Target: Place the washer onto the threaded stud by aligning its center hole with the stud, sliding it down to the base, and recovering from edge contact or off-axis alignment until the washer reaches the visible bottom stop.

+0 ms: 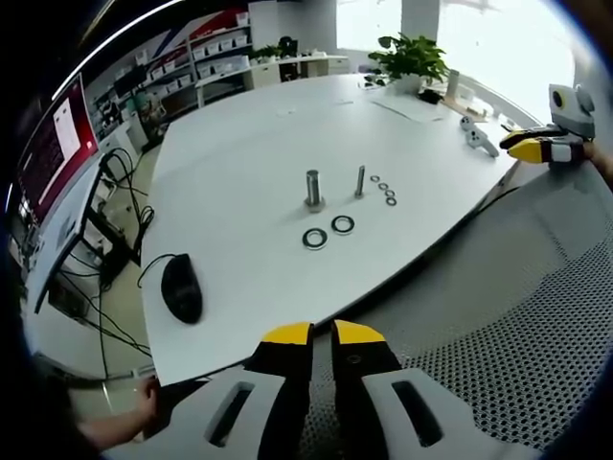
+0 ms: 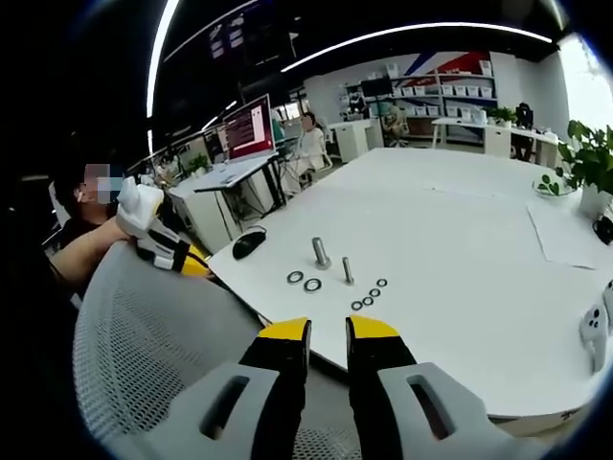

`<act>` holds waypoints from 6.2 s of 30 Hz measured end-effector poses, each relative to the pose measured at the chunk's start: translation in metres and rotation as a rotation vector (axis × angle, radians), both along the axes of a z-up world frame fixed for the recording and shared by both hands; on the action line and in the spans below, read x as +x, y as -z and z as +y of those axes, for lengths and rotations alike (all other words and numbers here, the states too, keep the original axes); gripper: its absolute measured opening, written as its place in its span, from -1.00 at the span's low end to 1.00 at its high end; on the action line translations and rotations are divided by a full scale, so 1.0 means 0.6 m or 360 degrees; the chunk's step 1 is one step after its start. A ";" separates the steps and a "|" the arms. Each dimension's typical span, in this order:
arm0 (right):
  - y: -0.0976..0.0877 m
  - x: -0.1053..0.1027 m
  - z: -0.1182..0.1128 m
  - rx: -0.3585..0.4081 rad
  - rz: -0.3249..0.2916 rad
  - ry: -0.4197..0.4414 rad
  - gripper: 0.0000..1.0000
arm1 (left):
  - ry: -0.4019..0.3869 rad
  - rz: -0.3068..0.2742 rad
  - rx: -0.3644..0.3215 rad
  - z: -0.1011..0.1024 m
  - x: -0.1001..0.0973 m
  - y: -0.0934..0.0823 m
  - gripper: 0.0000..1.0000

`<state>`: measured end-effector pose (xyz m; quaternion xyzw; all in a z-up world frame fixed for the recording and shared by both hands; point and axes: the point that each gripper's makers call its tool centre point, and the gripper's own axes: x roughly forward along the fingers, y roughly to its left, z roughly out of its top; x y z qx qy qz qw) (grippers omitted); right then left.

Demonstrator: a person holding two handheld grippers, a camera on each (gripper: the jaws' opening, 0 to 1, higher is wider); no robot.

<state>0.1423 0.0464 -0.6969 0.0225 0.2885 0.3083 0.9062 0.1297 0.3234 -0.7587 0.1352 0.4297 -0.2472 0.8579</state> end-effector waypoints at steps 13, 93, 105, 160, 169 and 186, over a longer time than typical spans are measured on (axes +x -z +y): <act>-0.026 0.028 -0.011 0.0034 -0.0022 -0.0023 -0.66 | -0.0010 -0.0002 0.0002 0.000 -0.001 0.000 -0.89; 0.216 0.148 0.097 -0.0979 0.0353 -0.1410 -0.52 | -0.0016 -0.0015 -0.0012 -0.004 0.000 -0.003 -0.89; 0.247 0.145 0.124 -0.1071 0.0377 -0.1596 -0.52 | -0.0014 -0.0016 -0.0015 0.001 0.002 0.001 -0.89; 0.288 0.173 0.123 -0.1545 0.0351 -0.1583 -0.69 | -0.0021 -0.0009 -0.0017 0.000 0.004 0.001 -0.88; 0.284 0.170 0.123 -0.1485 0.0200 -0.1401 -0.70 | -0.0017 -0.0011 -0.0016 0.001 0.003 0.002 -0.88; 0.267 0.188 0.117 -0.1309 0.0296 -0.1224 -0.73 | -0.0016 -0.0016 -0.0016 0.000 0.004 0.002 -0.88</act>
